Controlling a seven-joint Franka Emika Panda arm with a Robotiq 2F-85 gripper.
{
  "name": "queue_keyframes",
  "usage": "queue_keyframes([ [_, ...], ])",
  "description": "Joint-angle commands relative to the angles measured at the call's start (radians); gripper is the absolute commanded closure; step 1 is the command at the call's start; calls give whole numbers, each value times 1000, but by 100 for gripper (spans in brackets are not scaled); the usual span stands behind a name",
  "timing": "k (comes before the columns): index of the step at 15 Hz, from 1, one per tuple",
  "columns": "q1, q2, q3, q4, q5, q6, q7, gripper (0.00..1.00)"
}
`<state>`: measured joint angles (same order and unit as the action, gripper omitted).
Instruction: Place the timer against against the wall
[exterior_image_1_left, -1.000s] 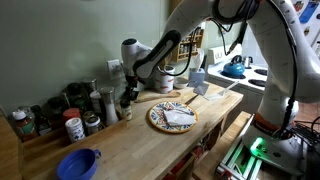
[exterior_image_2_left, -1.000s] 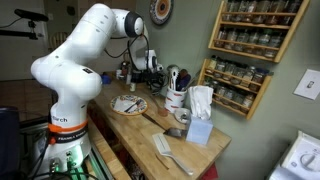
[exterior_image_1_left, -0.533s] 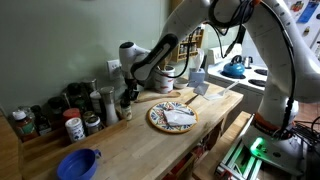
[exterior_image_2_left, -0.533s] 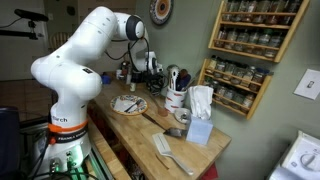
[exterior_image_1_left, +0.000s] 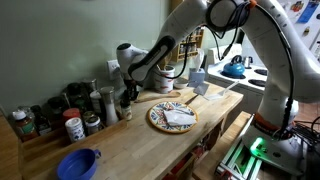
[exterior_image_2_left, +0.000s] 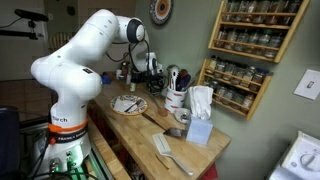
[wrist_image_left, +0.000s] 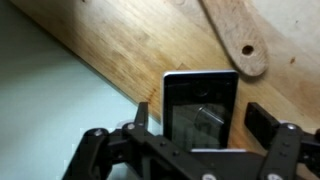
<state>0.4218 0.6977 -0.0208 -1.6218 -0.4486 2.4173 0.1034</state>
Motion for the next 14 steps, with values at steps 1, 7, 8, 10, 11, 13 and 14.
queue_keyframes([
  [1, 16, 29, -5, 46, -20, -57, 34, 32],
  [7, 18, 25, 2, 57, -15, -98, 42, 60],
  [8, 19, 23, 2, 56, -16, -103, 43, 60],
  [10, 12, 14, 11, 48, -9, -103, 35, 60],
  [11, -3, -2, 27, 27, 6, -81, 14, 60],
  [13, -37, -42, 61, -37, 29, -16, -29, 60],
  [14, -54, -59, 76, -67, 40, 22, -44, 60],
])
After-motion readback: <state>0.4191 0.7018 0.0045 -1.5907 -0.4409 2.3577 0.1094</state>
